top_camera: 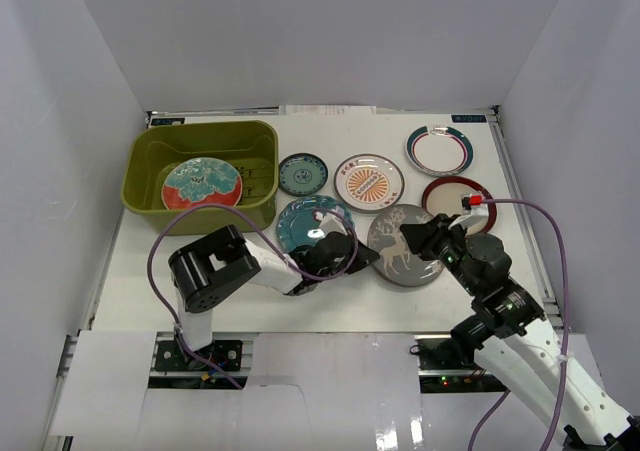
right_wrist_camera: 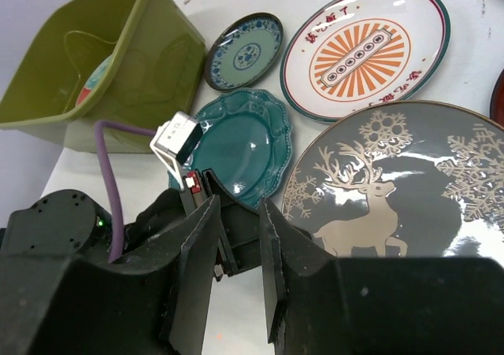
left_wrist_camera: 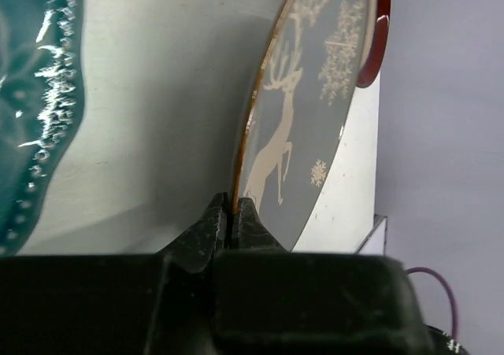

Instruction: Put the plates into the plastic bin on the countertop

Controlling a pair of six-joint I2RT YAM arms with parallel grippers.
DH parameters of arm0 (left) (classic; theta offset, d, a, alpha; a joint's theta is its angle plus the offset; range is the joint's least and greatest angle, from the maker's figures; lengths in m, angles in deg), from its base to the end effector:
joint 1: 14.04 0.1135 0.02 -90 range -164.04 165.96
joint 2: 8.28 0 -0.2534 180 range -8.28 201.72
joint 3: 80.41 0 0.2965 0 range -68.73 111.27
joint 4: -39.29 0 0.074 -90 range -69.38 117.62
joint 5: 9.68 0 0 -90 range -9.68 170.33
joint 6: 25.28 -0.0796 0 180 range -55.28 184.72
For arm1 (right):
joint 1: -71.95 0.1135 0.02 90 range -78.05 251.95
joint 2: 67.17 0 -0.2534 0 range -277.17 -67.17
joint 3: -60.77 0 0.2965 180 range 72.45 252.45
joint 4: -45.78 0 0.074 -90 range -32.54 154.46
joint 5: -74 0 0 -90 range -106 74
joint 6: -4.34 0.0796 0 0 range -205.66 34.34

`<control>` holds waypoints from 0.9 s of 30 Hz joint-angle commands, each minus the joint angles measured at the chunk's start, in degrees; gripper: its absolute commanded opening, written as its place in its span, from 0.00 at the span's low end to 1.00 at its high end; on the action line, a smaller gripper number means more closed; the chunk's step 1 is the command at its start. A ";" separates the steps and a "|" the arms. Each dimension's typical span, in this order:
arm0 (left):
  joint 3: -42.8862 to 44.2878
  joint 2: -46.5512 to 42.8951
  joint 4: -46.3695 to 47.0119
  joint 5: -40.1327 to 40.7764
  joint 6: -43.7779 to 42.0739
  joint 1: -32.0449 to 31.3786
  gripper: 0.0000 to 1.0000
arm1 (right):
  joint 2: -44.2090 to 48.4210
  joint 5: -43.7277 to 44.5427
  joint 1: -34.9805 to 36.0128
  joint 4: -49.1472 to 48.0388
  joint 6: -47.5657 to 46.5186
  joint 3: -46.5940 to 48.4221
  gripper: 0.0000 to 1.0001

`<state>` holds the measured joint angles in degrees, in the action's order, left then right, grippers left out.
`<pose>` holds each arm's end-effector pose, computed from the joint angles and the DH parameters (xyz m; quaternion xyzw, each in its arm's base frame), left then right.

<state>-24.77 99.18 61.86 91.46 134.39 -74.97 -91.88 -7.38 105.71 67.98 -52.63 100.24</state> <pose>0.2136 -0.3526 0.0478 -0.1144 0.8524 -0.4222 0.2864 0.1961 0.1167 0.2752 0.0448 0.7497 0.3149 0.5803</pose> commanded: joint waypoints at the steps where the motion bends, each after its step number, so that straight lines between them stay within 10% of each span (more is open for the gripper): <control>1: -0.89 -1.45 -6.37 3.36 -5.33 -1.03 0.00 | 1.15 -0.98 -0.10 -0.95 1.06 0.68 0.33; 16: -9.42 -39.24 -9.37 -1.54 -8.85 -1.05 0.00 | -1.22 -0.89 -0.10 0.73 -0.95 12.63 0.57; 27: 1.55 -57.79 -26.22 -10.79 -16.83 29.43 0.00 | -1.13 1.05 -0.10 0.90 -3.24 18.62 0.57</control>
<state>-30.27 46.39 36.55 81.17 121.76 -53.24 -93.28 -7.71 105.71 69.71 -54.24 117.79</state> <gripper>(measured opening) 0.036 0.569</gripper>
